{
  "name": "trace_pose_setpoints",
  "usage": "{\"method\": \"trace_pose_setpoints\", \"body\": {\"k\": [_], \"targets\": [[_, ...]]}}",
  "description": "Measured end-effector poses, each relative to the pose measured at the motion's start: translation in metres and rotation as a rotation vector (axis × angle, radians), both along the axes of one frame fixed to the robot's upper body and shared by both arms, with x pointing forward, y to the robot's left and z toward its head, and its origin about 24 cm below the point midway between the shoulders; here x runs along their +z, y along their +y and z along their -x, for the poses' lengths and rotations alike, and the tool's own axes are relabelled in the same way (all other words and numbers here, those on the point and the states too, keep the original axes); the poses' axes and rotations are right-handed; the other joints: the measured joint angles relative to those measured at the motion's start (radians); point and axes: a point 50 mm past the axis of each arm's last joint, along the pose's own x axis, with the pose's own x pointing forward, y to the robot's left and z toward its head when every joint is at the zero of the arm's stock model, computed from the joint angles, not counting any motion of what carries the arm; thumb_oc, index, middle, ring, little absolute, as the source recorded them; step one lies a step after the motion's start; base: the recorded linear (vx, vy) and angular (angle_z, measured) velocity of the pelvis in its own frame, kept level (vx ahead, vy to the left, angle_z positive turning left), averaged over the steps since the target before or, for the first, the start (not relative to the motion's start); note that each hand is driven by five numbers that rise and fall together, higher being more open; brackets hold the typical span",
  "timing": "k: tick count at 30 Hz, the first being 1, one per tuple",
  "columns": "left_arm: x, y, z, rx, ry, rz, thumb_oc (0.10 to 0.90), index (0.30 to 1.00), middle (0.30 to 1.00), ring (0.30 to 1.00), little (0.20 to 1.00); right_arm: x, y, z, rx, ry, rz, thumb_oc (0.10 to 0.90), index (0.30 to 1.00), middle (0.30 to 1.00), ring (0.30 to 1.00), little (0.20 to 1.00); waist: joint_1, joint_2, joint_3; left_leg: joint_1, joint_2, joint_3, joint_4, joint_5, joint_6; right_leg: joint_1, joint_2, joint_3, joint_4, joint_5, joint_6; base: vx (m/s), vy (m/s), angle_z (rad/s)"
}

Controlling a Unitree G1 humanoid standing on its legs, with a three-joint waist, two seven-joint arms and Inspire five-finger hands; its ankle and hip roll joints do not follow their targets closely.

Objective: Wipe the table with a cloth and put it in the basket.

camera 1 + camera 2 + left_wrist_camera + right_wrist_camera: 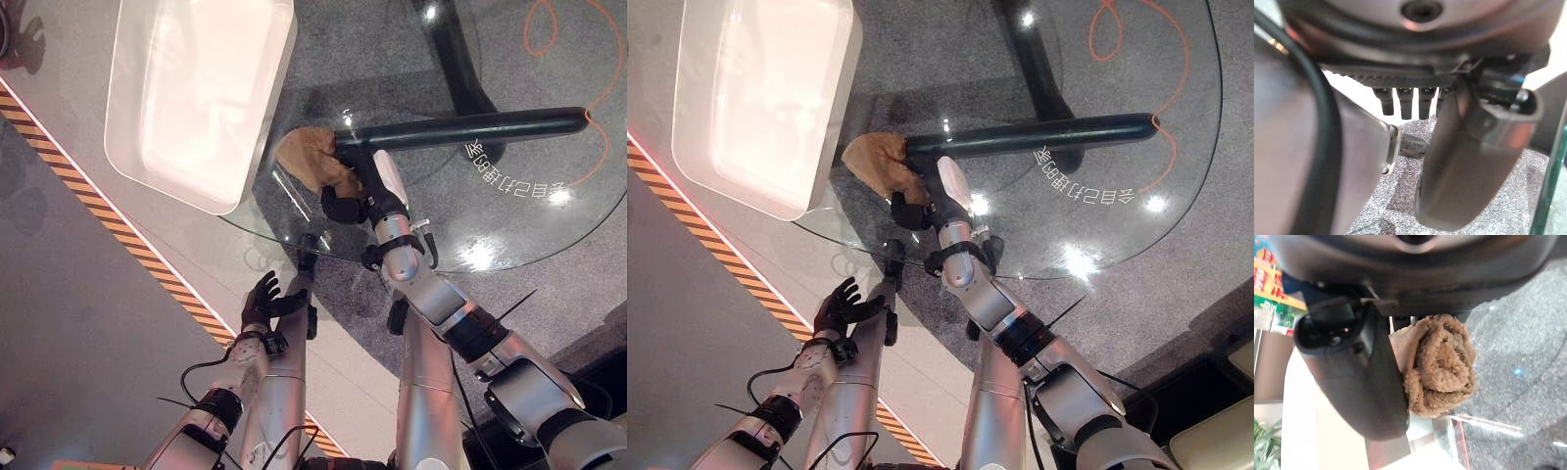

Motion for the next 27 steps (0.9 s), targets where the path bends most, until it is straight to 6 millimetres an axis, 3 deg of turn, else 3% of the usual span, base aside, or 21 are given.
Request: {"method": "trace_pose_setpoints", "body": {"k": [8, 27], "targets": [[0.0, -0.001, -0.001, -0.006, 0.009, -0.002, 0.8, 0.9, 0.9, 0.9, 0.9, -0.01, 0.009, 0.004, 0.056, 0.038, 0.061, 0.1, 0.3, 0.3, 0.3, 0.2, 0.0, 0.0, 0.0, -0.002, -0.005, -0.006, 0.002, 0.002, 0.001, 0.0, -0.006, -0.006, 0.006, -0.002, 0.002, 0.0, -0.004, 0.02], [0.0, 0.001, -0.001, -0.007, 0.01, -0.01, 0.8, 0.9, 0.9, 0.9, 0.9, 0.006, -0.001, -0.001, -0.103, -0.1, 0.123, 0.1, 0.3, 0.3, 0.3, 0.2, -0.001, -0.001, 0.0, -0.011, -0.005, -0.015, 0.013, 0.002, 0.001, 0.0, -0.007, -0.016, 0.008, -0.004, 0.002, 0.0, -0.002, 0.01]]}}
